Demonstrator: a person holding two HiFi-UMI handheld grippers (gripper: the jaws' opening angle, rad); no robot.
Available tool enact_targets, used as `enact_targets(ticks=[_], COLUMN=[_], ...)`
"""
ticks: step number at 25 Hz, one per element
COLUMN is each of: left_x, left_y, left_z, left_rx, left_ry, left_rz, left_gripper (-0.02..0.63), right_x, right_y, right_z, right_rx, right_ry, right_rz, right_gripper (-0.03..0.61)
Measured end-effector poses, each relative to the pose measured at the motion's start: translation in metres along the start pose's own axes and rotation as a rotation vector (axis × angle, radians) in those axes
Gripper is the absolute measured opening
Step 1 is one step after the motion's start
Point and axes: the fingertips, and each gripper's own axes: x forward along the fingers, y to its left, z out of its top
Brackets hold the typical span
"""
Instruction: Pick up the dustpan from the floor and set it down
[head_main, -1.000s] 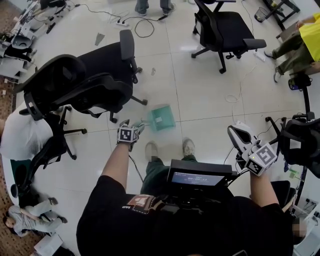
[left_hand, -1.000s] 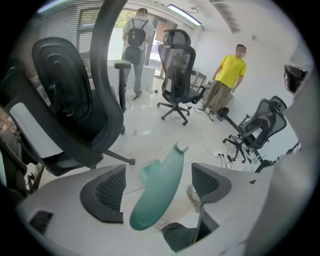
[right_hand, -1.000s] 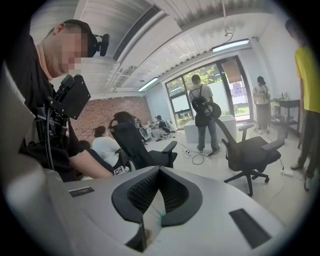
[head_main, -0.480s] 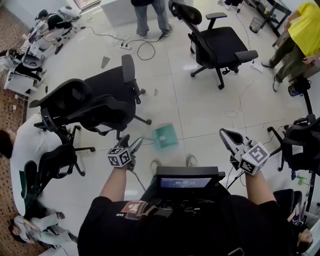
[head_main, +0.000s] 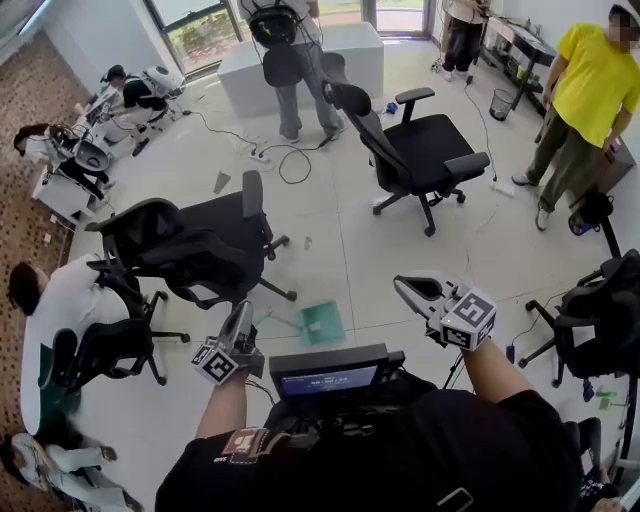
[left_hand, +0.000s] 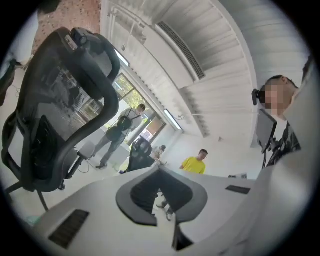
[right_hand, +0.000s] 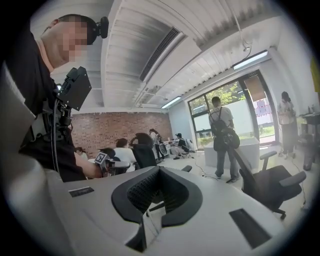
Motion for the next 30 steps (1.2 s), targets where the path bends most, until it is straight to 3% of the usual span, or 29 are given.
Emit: enact_targets(ticks=[4, 8, 15, 18, 21, 30], left_x=[-0.031, -0.087, -0.246, -0.311, -0.366, -0.441], left_y=[-0.048, -0.076, -0.116, -0.134, -0.145, -0.214], left_z=[0.011, 0.021, 0.058, 0.065, 0.073, 0.054], left_rx=[0.011, 0.033, 0.063, 0.121, 0.114, 0.068], left_ry=[-0.027, -0.005, 0.061, 0.121, 0.121, 0.116], left_rz=[-0.051, -0.108, -0.228, -0.282, -0.331, -0.420], left_gripper=[0.012, 0.012, 0.012, 0.012, 0.012, 0.012], right_x=[-0.023, -0.034, -0.027, -0.027, -0.029, -0.101], right_y=[0.035, 0.104, 0.286, 0.362, 0.425, 0.514], right_z=[0.016, 0.023, 0.039, 0.035, 0.028, 0.011], right_rx=[-0.020, -0.054, -0.121, -0.092, -0.060, -0.045], right_ry=[-0.027, -0.040, -0.062, -0.072, -0.074, -0.034], right_rz=[0.021, 0.006, -0.062, -0.091, -0.115, -0.185], right_gripper=[0.009, 0.009, 0.009, 0.009, 0.009, 0.009])
